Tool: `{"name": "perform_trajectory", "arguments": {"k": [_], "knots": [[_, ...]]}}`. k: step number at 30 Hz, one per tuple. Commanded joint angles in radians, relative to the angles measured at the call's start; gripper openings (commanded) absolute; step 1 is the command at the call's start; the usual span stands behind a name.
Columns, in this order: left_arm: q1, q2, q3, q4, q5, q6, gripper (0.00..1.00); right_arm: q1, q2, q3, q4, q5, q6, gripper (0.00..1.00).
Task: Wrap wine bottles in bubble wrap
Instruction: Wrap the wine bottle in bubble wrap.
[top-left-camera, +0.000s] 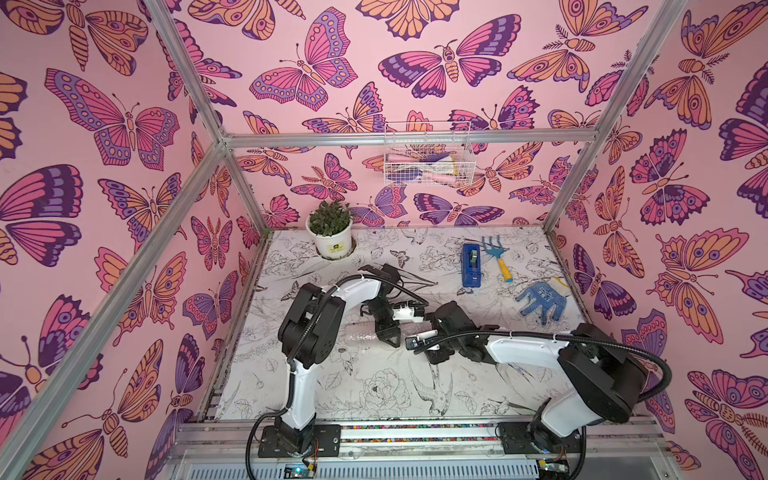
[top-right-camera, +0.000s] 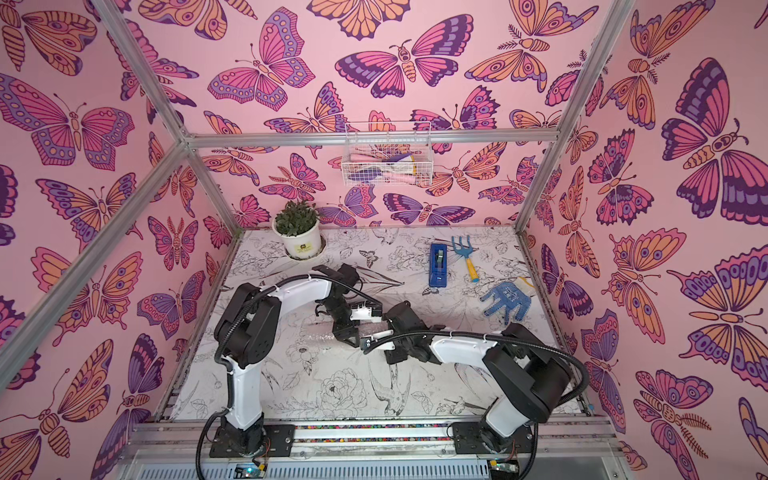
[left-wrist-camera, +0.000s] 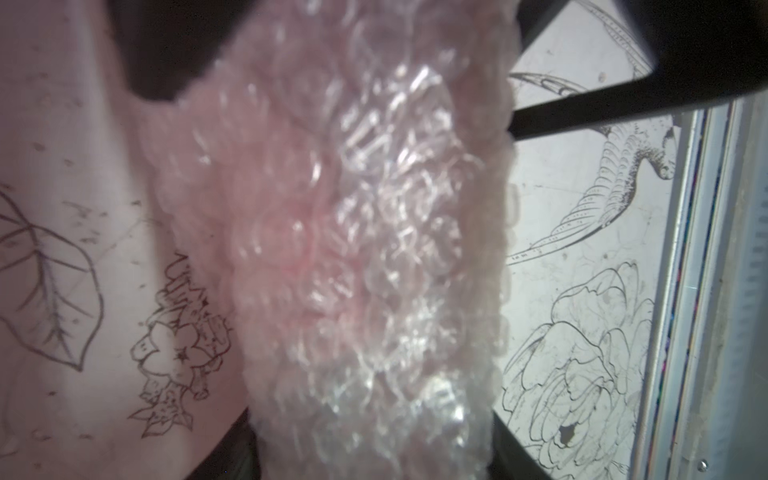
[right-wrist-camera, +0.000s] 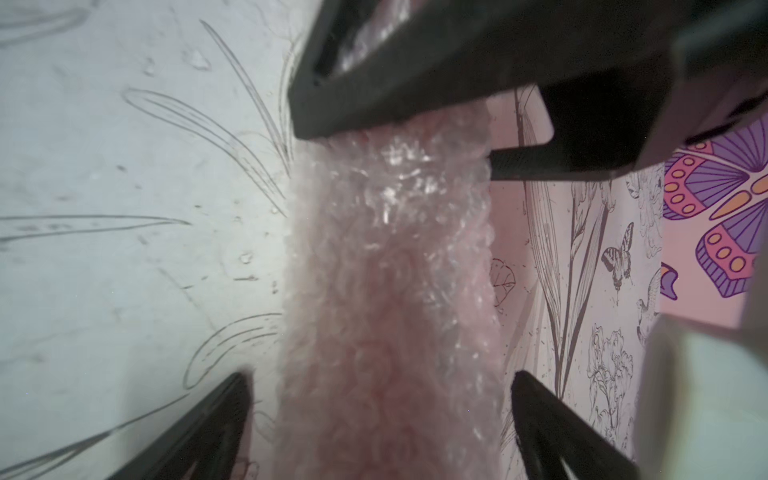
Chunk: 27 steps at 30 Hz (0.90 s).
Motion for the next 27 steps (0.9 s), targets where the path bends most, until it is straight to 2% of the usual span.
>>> {"name": "perform_trajectory", "arguments": {"k": [1,8,12,13,17,21,23,27], "knots": [[-0.013,0.082,-0.013,-0.135,-0.034,0.034,0.47,0.008,0.068,0.085,-0.050,-0.013,-0.063,0.99],[0.018,0.063,0.034,-0.126,-0.009,0.052,0.68,-0.005,0.141,0.199,-0.298,-0.092,-0.021,0.77],[0.040,-0.002,0.010,-0.013,-0.006,0.024,0.80,-0.005,0.157,0.230,-0.381,-0.126,0.002,0.65],[0.047,-0.027,-0.005,0.029,-0.004,0.008,0.99,-0.006,0.159,0.233,-0.393,-0.134,0.011,0.61],[0.077,-0.146,-0.083,0.195,0.020,-0.046,1.00,-0.009,0.162,0.245,-0.430,-0.148,0.035,0.42],[0.113,-0.307,-0.200,0.384,0.000,-0.107,1.00,-0.019,0.163,0.271,-0.476,-0.180,0.066,0.28],[0.135,-0.405,-0.277,0.498,-0.040,-0.144,1.00,-0.029,0.162,0.293,-0.510,-0.202,0.083,0.21],[0.154,-0.637,-0.496,0.789,-0.174,-0.216,1.00,-0.075,0.177,0.389,-0.653,-0.309,0.143,0.15]]}}
